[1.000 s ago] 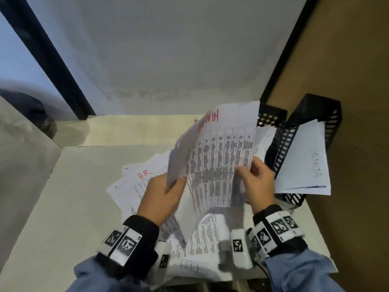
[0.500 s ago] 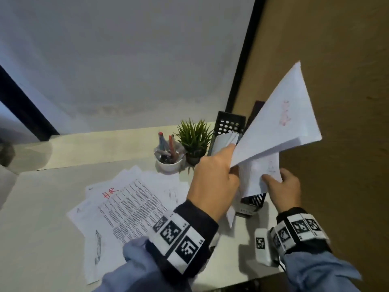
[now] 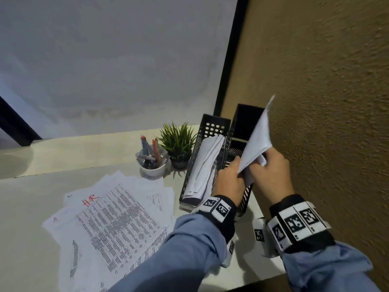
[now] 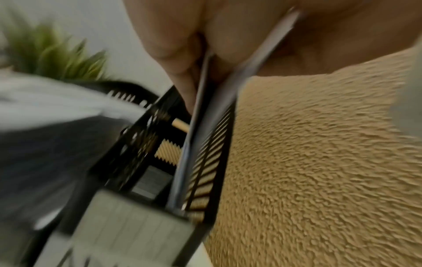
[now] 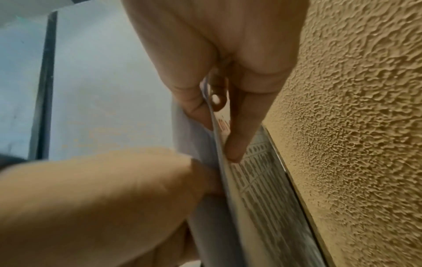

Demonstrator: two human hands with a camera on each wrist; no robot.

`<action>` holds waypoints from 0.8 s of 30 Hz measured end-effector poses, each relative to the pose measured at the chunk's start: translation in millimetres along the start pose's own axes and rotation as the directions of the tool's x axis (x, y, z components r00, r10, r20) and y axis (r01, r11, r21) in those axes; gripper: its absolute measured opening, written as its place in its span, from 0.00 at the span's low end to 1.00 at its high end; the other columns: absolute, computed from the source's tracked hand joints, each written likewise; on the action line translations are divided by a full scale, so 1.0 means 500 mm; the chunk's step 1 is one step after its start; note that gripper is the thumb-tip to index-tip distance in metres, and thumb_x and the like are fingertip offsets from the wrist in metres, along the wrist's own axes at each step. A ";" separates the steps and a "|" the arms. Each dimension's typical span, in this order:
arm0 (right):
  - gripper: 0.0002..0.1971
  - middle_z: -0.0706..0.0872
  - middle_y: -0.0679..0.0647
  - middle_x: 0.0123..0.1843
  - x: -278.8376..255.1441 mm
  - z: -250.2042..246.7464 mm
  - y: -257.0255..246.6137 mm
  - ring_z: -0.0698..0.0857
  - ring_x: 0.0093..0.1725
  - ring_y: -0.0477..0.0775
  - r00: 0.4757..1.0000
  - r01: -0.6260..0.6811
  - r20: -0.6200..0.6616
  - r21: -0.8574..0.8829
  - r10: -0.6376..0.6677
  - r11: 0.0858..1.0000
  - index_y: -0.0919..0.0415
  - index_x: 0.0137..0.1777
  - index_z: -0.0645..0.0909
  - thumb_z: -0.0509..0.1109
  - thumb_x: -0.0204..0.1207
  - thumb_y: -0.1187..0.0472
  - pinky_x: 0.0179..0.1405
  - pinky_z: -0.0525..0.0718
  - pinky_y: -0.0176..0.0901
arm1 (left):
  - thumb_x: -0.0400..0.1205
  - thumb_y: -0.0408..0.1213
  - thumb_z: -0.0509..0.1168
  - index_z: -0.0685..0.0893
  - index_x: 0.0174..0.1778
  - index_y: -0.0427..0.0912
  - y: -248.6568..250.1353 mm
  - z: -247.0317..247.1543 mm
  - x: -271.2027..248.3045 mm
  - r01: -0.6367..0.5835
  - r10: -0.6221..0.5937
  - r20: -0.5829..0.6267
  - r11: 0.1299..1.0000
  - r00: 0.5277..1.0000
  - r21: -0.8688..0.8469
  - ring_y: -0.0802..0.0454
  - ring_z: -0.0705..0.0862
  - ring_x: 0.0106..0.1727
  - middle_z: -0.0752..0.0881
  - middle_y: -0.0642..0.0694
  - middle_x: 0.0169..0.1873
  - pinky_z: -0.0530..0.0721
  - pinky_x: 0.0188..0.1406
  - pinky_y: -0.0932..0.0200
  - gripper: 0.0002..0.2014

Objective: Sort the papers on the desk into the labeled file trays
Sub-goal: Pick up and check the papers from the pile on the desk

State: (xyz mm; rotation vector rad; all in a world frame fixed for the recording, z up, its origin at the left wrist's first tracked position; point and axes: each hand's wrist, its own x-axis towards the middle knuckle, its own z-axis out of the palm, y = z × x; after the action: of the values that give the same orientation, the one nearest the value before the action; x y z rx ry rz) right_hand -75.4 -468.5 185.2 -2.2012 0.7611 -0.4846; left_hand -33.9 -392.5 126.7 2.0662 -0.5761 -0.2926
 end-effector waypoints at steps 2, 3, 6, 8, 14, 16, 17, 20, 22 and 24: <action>0.07 0.82 0.57 0.37 0.002 0.015 0.016 0.81 0.40 0.63 0.998 -0.006 0.067 -0.132 0.015 0.991 0.56 0.43 0.71 0.67 0.70 0.62 0.34 0.76 0.46 | 0.80 0.32 0.58 0.66 0.76 0.42 -0.023 0.023 0.005 0.067 -0.070 0.135 0.998 0.988 0.022 0.34 0.84 0.56 0.84 0.31 0.56 0.83 0.54 0.44 0.26; 0.09 0.83 0.59 0.42 0.002 0.023 0.022 0.82 0.42 0.64 0.994 -0.037 0.099 -0.174 0.055 0.984 0.56 0.47 0.72 0.67 0.70 0.61 0.37 0.76 0.46 | 0.81 0.35 0.59 0.63 0.76 0.40 -0.035 0.033 0.006 0.108 -0.117 0.201 0.993 0.973 0.055 0.33 0.83 0.57 0.83 0.31 0.58 0.82 0.55 0.44 0.26; 0.14 0.86 0.63 0.50 0.002 0.036 0.037 0.84 0.48 0.65 0.986 -0.093 0.119 -0.216 0.121 0.972 0.58 0.56 0.76 0.67 0.70 0.62 0.44 0.83 0.48 | 0.83 0.38 0.58 0.50 0.82 0.39 -0.056 0.044 0.008 0.192 -0.233 0.290 0.968 0.928 0.161 0.33 0.80 0.63 0.80 0.30 0.64 0.79 0.61 0.42 0.34; 0.14 0.86 0.63 0.49 0.003 0.034 0.033 0.84 0.48 0.65 0.993 -0.069 0.075 -0.221 0.088 0.973 0.58 0.57 0.78 0.65 0.70 0.64 0.46 0.85 0.50 | 0.82 0.37 0.59 0.46 0.83 0.38 -0.059 0.035 0.009 0.209 -0.249 0.263 0.963 0.932 0.172 0.34 0.79 0.66 0.78 0.30 0.66 0.78 0.63 0.44 0.36; 0.17 0.86 0.64 0.53 -0.003 0.052 0.016 0.84 0.51 0.65 0.993 -0.056 0.085 -0.225 0.077 0.973 0.59 0.61 0.78 0.64 0.71 0.63 0.49 0.84 0.52 | 0.76 0.36 0.64 0.58 0.79 0.41 -0.033 -0.043 -0.040 0.018 -0.026 0.221 0.999 0.975 0.039 0.39 0.79 0.65 0.78 0.37 0.66 0.80 0.62 0.48 0.35; 0.23 0.84 0.62 0.62 -0.011 0.055 -0.002 0.83 0.60 0.62 0.999 -0.034 0.032 -0.134 0.038 0.990 0.59 0.70 0.74 0.65 0.73 0.64 0.60 0.82 0.51 | 0.77 0.39 0.64 0.62 0.78 0.48 -0.055 -0.082 -0.073 -0.014 0.020 0.133 0.999 0.991 -0.046 0.46 0.78 0.68 0.76 0.44 0.71 0.80 0.65 0.50 0.32; 0.24 0.82 0.60 0.67 -0.020 0.055 -0.018 0.81 0.65 0.60 1.000 0.012 -0.014 -0.071 -0.013 0.997 0.59 0.73 0.72 0.65 0.75 0.65 0.66 0.78 0.49 | 0.78 0.41 0.64 0.62 0.79 0.52 -0.076 -0.104 -0.092 0.001 0.008 0.079 0.995 0.997 -0.103 0.51 0.78 0.67 0.74 0.49 0.72 0.80 0.65 0.52 0.32; 0.21 0.80 0.56 0.65 -0.064 0.077 -0.087 0.77 0.66 0.50 0.937 0.322 -0.159 0.041 -0.312 0.946 0.63 0.70 0.74 0.63 0.76 0.70 0.66 0.71 0.37 | 0.80 0.38 0.63 0.64 0.78 0.55 -0.186 -0.171 -0.152 0.179 -0.200 -0.075 0.959 0.977 -0.219 0.54 0.80 0.62 0.74 0.54 0.71 0.83 0.62 0.54 0.30; 0.18 0.80 0.53 0.59 -0.097 0.127 -0.115 0.78 0.60 0.47 0.884 0.464 -0.105 0.085 -0.455 0.882 0.64 0.65 0.77 0.63 0.75 0.72 0.63 0.73 0.34 | 0.80 0.35 0.63 0.64 0.78 0.51 -0.287 -0.213 -0.195 0.367 -0.399 -0.184 0.911 0.898 -0.187 0.51 0.80 0.63 0.73 0.51 0.72 0.81 0.65 0.49 0.29; 0.17 0.82 0.54 0.58 -0.128 0.203 -0.112 0.80 0.59 0.48 0.877 0.459 0.076 0.163 -0.475 0.874 0.64 0.63 0.79 0.62 0.75 0.72 0.63 0.78 0.40 | 0.80 0.34 0.63 0.64 0.78 0.44 -0.381 -0.248 -0.241 0.531 -0.542 -0.263 0.839 0.798 -0.120 0.47 0.77 0.69 0.71 0.45 0.75 0.77 0.70 0.47 0.29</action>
State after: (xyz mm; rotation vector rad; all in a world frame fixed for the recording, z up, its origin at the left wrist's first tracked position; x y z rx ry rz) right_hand -47.6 -342.7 154.6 -2.2515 0.1147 -0.6208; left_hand -31.2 -154.5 29.1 2.1476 0.2116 -0.3163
